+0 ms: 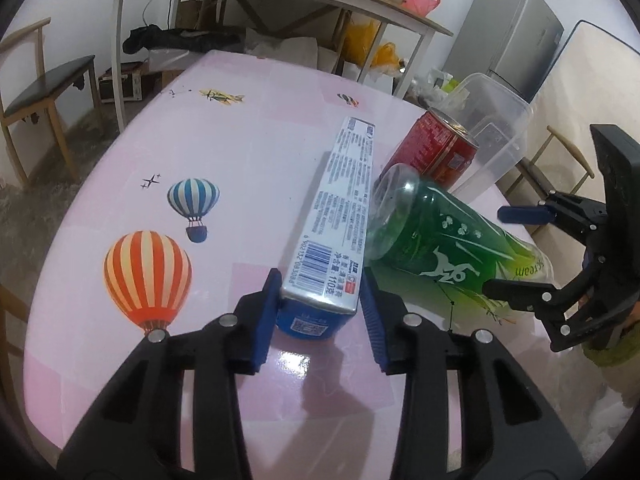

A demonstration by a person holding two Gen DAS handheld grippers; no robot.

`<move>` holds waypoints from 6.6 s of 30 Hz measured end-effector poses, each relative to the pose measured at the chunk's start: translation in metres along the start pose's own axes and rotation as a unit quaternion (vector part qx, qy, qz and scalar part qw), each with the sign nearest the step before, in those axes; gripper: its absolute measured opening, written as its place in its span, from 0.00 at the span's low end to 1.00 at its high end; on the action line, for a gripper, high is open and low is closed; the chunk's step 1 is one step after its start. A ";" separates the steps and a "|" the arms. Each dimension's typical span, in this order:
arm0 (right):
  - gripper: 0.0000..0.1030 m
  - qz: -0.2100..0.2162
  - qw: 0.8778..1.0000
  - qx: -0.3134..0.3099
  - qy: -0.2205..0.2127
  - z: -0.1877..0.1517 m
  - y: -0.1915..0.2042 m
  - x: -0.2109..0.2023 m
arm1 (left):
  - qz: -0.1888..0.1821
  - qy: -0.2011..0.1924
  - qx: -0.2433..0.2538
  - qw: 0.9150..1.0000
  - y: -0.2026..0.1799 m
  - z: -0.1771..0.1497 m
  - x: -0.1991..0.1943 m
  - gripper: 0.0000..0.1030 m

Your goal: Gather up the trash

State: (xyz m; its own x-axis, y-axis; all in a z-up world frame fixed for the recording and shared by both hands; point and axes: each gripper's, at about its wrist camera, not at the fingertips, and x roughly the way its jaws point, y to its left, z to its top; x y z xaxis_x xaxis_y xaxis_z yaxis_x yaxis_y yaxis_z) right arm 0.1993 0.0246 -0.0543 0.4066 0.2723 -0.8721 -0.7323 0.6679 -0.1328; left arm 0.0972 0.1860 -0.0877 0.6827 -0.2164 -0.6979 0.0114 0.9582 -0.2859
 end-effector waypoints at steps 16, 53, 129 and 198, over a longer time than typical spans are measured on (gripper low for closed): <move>0.62 0.052 0.996 0.063 0.043 -0.010 0.008 0.000 | 0.023 0.054 -0.126 0.990 0.007 -0.036 -0.051 0.57; 0.60 0.163 0.968 0.179 0.069 -0.003 0.009 0.029 | 0.034 0.114 -0.095 0.988 -0.005 0.007 -0.003 0.34; 0.60 0.114 0.563 0.802 -0.164 -0.505 -0.234 -0.118 | -0.230 0.308 0.202 0.901 -0.461 0.016 0.156 0.33; 0.88 0.068 0.939 0.300 -0.152 0.057 -0.131 -0.074 | -0.040 -0.050 -0.038 0.997 -0.052 0.011 -0.036 0.81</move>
State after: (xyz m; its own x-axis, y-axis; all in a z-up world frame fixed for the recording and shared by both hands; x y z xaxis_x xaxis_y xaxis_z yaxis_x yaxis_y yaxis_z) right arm 0.2967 -0.0437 0.0542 0.5357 0.5066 -0.6755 -0.3853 0.8585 0.3383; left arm 0.0797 0.1465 -0.0405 0.7515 -0.2681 -0.6028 0.0166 0.9211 -0.3890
